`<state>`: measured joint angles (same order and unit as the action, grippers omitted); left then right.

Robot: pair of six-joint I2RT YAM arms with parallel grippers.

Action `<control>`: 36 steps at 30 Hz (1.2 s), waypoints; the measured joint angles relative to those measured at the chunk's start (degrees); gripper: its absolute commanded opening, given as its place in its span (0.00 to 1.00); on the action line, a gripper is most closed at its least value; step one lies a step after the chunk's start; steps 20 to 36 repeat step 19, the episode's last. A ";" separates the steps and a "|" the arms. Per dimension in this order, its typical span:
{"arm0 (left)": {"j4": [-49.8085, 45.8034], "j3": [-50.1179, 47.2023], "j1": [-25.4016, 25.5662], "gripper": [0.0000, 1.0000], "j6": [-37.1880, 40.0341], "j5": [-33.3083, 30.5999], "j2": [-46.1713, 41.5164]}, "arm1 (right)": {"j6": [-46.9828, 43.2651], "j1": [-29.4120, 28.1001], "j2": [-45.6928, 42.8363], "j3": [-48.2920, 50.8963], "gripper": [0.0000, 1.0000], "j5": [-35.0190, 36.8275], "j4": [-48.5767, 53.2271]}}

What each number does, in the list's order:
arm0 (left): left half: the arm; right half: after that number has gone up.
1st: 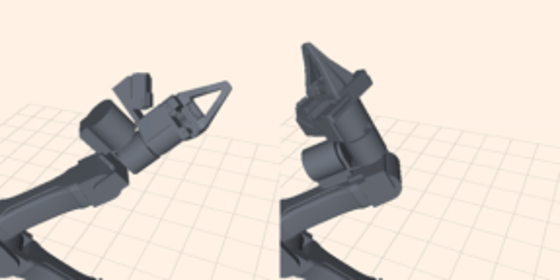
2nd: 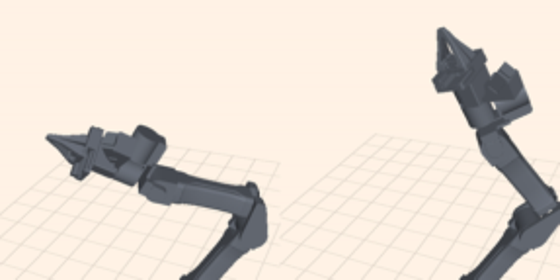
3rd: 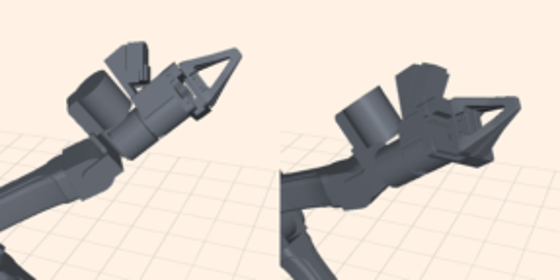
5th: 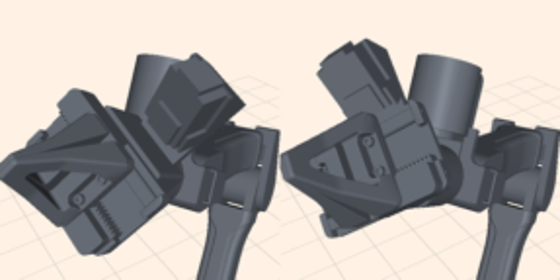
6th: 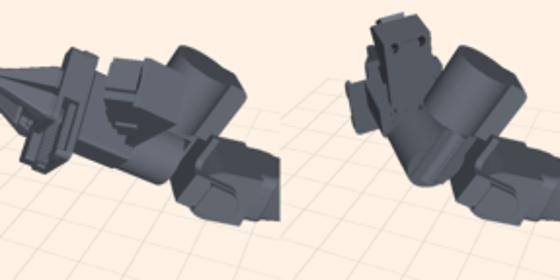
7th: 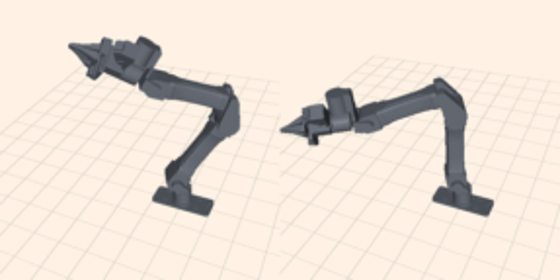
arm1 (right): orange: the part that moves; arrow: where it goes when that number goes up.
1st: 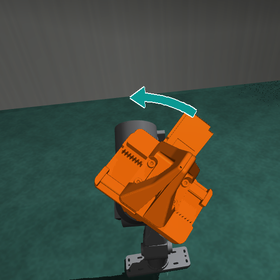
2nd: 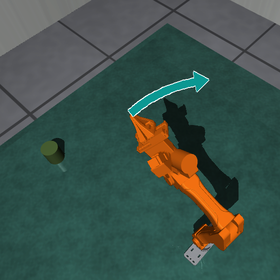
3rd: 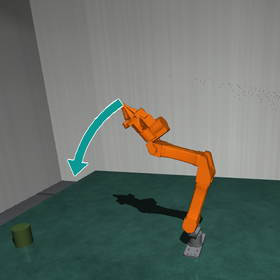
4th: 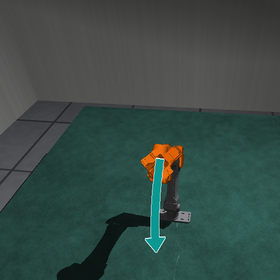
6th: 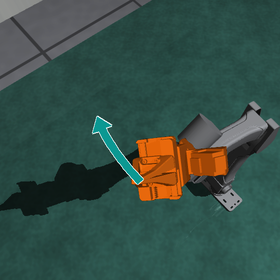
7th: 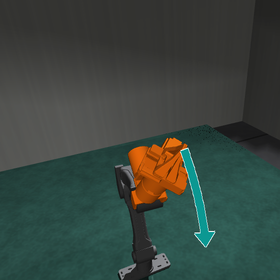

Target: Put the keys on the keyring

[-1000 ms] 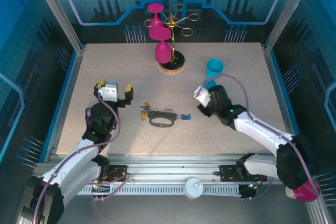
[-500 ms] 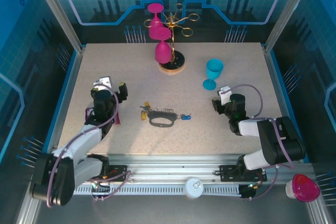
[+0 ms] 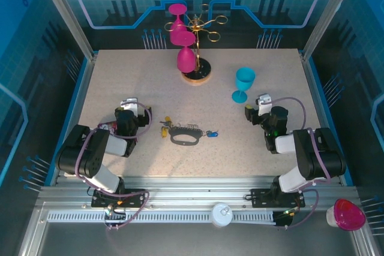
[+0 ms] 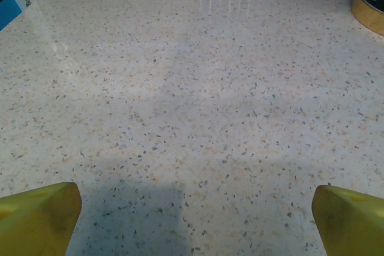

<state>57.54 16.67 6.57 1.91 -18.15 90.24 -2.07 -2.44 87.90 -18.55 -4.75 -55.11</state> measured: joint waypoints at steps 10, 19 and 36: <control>2.14 0.76 -0.15 0.99 -0.04 -0.22 0.00 | 1.29 0.00 0.00 -2.71 0.64 1.73 2.86; -0.70 3.26 -2.95 0.99 -0.50 1.75 0.00 | 1.97 0.39 0.00 -2.73 0.73 1.73 3.23; -0.70 3.26 -2.95 0.99 -0.50 1.75 0.00 | 1.97 0.39 0.00 -2.73 0.73 1.73 3.23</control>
